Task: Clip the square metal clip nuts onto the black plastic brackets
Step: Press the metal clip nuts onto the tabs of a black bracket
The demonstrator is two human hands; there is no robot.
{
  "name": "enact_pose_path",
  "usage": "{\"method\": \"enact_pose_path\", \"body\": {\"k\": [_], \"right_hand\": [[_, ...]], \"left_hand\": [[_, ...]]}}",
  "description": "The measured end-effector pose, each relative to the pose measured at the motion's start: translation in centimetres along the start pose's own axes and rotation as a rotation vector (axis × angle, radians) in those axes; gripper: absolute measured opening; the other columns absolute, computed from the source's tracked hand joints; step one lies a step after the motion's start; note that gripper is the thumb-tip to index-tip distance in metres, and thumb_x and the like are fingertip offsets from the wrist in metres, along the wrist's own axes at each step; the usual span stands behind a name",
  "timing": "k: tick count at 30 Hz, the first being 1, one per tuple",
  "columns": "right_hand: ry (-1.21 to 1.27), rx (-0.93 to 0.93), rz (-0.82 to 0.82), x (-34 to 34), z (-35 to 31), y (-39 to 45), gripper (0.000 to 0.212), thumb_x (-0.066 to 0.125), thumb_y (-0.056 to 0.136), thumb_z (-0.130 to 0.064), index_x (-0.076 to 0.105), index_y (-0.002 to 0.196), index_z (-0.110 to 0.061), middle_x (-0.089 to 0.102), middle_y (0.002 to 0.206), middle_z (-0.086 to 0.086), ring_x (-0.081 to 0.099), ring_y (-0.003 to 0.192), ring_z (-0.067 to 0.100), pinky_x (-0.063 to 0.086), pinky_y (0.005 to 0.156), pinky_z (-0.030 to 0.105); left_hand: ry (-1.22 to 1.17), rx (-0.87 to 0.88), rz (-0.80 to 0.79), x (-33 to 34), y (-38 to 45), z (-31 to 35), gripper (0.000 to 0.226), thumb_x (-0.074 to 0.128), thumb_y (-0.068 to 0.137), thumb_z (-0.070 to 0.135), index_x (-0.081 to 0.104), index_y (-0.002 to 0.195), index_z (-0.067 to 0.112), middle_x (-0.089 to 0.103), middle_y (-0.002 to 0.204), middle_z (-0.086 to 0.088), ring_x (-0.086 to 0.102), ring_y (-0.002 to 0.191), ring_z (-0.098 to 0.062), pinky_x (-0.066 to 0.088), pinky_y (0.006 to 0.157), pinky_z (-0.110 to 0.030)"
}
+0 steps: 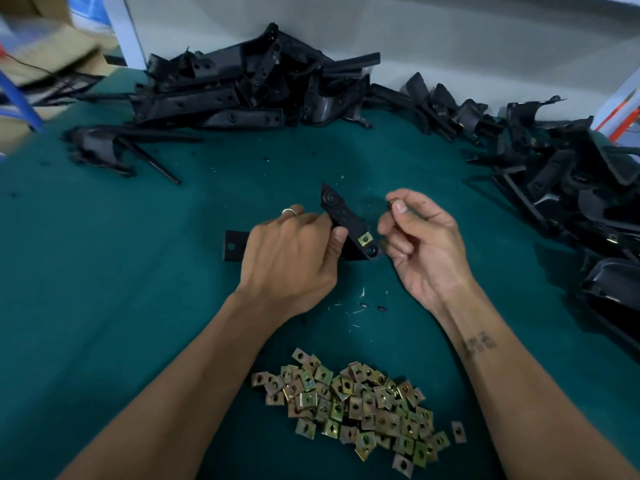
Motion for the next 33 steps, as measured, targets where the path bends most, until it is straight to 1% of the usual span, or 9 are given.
{"method": "enact_pose_path", "body": {"k": [4, 7, 12, 16, 19, 22, 24, 28, 33], "right_hand": [[0.047, -0.013, -0.028, -0.4, -0.2, 0.1, 0.012, 0.060, 0.093, -0.004, 0.070, 0.088, -0.007, 0.069, 0.076, 0.018, 0.054, 0.054, 0.016, 0.041, 0.047, 0.018], [-0.073, -0.023, -0.028, -0.1, 0.0, 0.1, 0.010, 0.062, 0.094, -0.005, 0.068, 0.087, -0.009, 0.069, 0.074, 0.015, 0.055, 0.054, 0.016, 0.041, 0.047, 0.018], [-0.145, -0.079, 0.053, -0.1, 0.1, 0.1, 0.012, 0.062, 0.096, -0.001, 0.059, 0.107, -0.007, 0.072, 0.078, 0.013, 0.052, 0.052, 0.015, 0.036, 0.047, 0.021], [-0.138, -0.094, 0.064, 0.3, 0.4, 0.1, 0.007, 0.068, 0.092, 0.000, 0.069, 0.096, -0.004, 0.073, 0.081, 0.016, 0.058, 0.060, 0.017, 0.043, 0.056, 0.023], [-0.152, -0.071, 0.058, 0.5, 0.6, -0.1, 0.013, 0.066, 0.093, 0.000, 0.076, 0.099, -0.005, 0.072, 0.080, 0.012, 0.058, 0.066, 0.017, 0.045, 0.063, 0.024], [-0.150, -0.054, 0.020, 0.9, 0.7, -0.3, 0.017, 0.062, 0.095, 0.000, 0.077, 0.101, -0.006, 0.069, 0.079, 0.009, 0.058, 0.071, 0.018, 0.047, 0.069, 0.028], [-0.168, -0.064, -0.007, 1.4, 0.7, -0.5, 0.021, 0.061, 0.092, -0.001, 0.077, 0.103, -0.007, 0.068, 0.080, 0.008, 0.061, 0.074, 0.017, 0.052, 0.070, 0.027], [-0.129, -0.056, 0.031, 2.0, 0.9, -0.5, 0.018, 0.062, 0.093, 0.005, 0.072, 0.105, -0.003, 0.071, 0.077, 0.005, 0.067, 0.070, 0.014, 0.055, 0.064, 0.024], [0.000, -0.012, 0.088, 1.8, 0.8, -0.6, 0.011, 0.068, 0.089, 0.004, 0.074, 0.090, -0.005, 0.076, 0.084, 0.011, 0.073, 0.075, 0.020, 0.058, 0.061, 0.026]], "left_hand": [[-0.006, 0.006, -0.007, 0.1, 0.1, 0.1, 0.039, 0.027, 0.102, 0.040, 0.035, 0.071, 0.019, 0.057, 0.067, -0.002, 0.056, 0.075, -0.031, 0.022, 0.054, -0.031], [-0.005, 0.018, -0.016, 0.1, 0.1, 0.3, 0.038, 0.029, 0.102, 0.038, 0.033, 0.070, 0.018, 0.051, 0.065, 0.000, 0.054, 0.073, -0.030, 0.021, 0.053, -0.031], [-0.012, 0.055, -0.033, -0.1, 0.1, 0.6, 0.037, 0.034, 0.101, 0.037, 0.032, 0.068, 0.019, 0.053, 0.063, -0.002, 0.052, 0.069, -0.032, 0.019, 0.054, -0.031], [0.000, 0.057, -0.041, -0.2, -0.1, 0.7, 0.037, 0.034, 0.100, 0.038, 0.033, 0.068, 0.019, 0.054, 0.063, -0.001, 0.052, 0.068, -0.031, 0.017, 0.053, -0.031], [0.007, 0.060, -0.040, -0.3, -0.1, 0.8, 0.038, 0.036, 0.100, 0.038, 0.034, 0.068, 0.019, 0.053, 0.064, -0.001, 0.052, 0.069, -0.030, 0.016, 0.054, -0.032], [0.011, 0.062, -0.041, -0.3, -0.1, 0.8, 0.037, 0.037, 0.100, 0.039, 0.035, 0.068, 0.020, 0.056, 0.065, -0.001, 0.053, 0.070, -0.030, 0.016, 0.055, -0.032], [0.007, 0.064, -0.041, -0.2, 0.0, 0.8, 0.036, 0.037, 0.100, 0.039, 0.035, 0.069, 0.021, 0.058, 0.067, -0.002, 0.054, 0.072, -0.031, 0.017, 0.056, -0.032], [-0.014, 0.067, -0.031, -0.2, 0.1, 0.8, 0.034, 0.036, 0.100, 0.040, 0.033, 0.071, 0.023, 0.060, 0.068, -0.002, 0.056, 0.072, -0.032, 0.017, 0.056, -0.032], [-0.019, 0.063, -0.026, -0.2, 0.1, 0.7, 0.033, 0.034, 0.100, 0.040, 0.033, 0.071, 0.023, 0.060, 0.068, -0.001, 0.056, 0.072, -0.031, 0.018, 0.056, -0.032]]}}
Point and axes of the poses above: each hand's wrist, its own y-axis towards the middle knuckle, its own x-axis out of the palm, z = x × y, the point moved 4 cm from there along y, towards the middle knuckle
